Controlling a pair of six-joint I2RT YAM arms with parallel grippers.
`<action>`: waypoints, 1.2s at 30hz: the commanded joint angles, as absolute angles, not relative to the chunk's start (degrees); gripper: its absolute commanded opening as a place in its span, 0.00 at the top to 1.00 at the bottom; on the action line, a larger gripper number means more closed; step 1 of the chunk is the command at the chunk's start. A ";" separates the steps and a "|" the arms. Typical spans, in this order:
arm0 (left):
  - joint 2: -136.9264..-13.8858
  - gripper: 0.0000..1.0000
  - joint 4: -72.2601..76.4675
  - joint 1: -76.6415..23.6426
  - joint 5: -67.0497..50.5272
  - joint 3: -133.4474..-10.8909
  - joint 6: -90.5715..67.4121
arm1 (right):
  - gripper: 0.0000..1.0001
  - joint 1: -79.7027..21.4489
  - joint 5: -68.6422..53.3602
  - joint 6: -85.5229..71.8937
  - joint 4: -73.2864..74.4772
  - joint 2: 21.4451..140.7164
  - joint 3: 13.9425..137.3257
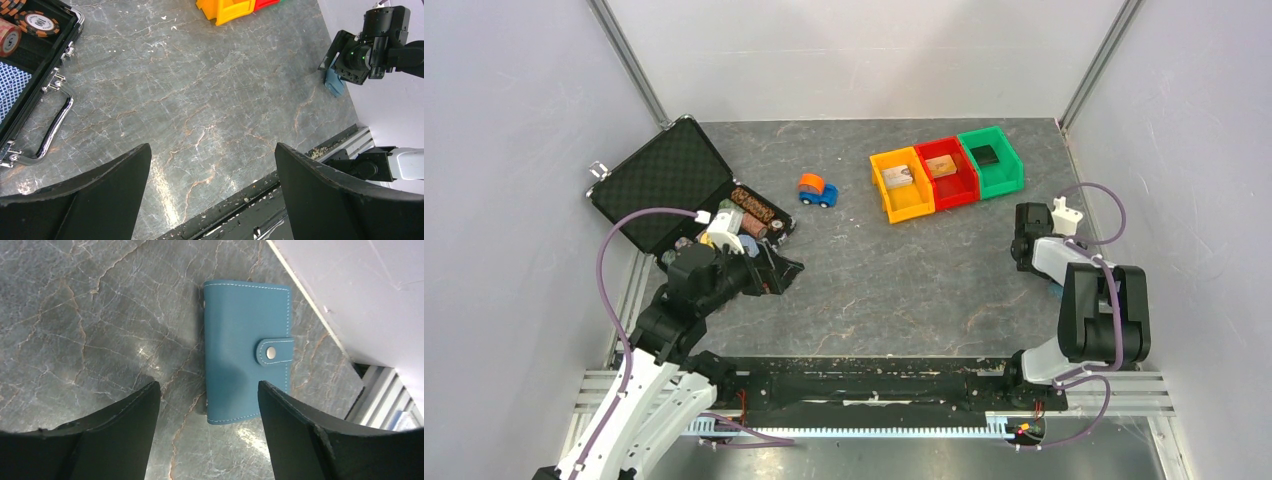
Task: Take the credit cards out of the card holder
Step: Move the card holder to the center of the board.
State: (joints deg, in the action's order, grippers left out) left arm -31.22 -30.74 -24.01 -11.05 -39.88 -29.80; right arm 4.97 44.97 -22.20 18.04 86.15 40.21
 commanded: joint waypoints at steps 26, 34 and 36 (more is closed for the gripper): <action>-28.39 0.00 -28.65 -23.82 -11.28 -39.13 -28.13 | 1.00 9.84 33.91 -23.68 13.04 82.19 33.75; -27.54 0.00 -28.68 -23.88 -10.97 -39.15 -28.10 | 1.00 9.28 21.33 -22.10 11.17 76.24 30.60; -27.24 0.00 -28.66 -23.88 -10.73 -39.13 -28.12 | 1.00 7.38 16.87 -22.19 10.70 74.66 29.56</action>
